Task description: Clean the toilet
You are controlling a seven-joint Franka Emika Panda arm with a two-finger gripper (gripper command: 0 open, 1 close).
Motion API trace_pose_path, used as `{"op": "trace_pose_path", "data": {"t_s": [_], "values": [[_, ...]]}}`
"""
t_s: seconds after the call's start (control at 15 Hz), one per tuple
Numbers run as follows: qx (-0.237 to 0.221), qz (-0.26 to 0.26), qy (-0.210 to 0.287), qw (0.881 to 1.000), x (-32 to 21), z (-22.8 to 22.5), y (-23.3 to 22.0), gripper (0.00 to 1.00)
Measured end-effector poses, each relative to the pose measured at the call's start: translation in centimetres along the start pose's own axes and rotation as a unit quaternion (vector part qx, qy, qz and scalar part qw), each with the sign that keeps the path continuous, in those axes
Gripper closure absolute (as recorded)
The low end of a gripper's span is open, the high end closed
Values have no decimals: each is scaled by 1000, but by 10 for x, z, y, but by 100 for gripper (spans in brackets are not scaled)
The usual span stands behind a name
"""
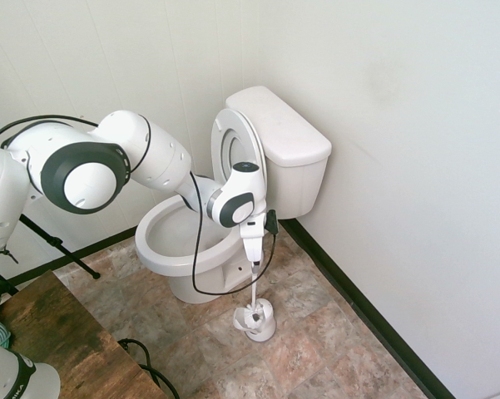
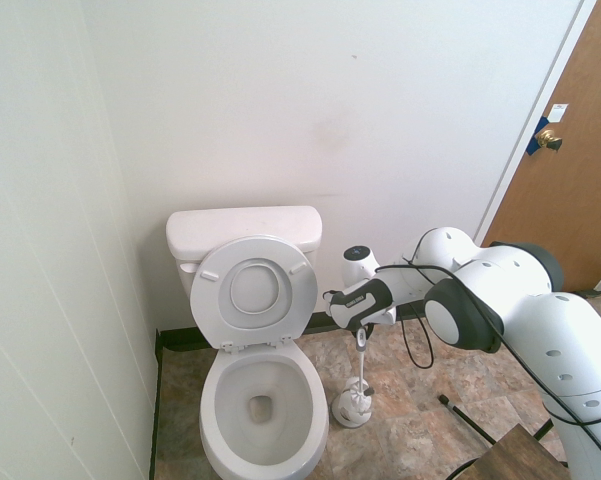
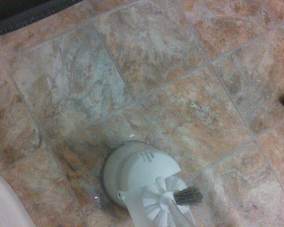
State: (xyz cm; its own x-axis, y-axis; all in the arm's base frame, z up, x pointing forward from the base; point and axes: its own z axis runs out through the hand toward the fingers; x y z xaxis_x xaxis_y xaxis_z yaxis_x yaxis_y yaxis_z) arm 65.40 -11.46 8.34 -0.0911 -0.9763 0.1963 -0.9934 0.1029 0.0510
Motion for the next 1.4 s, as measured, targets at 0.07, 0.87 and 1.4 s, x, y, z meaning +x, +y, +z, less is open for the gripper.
{"op": "trace_pose_path", "data": {"t_s": [0.07,0.87,1.4], "values": [[-6,-4,-2,1000,-1,3,-3,100],[-37,-36,-40,998,3,3,-20,0],[-36,-33,-46,998,27,-8,-28,0]]}}
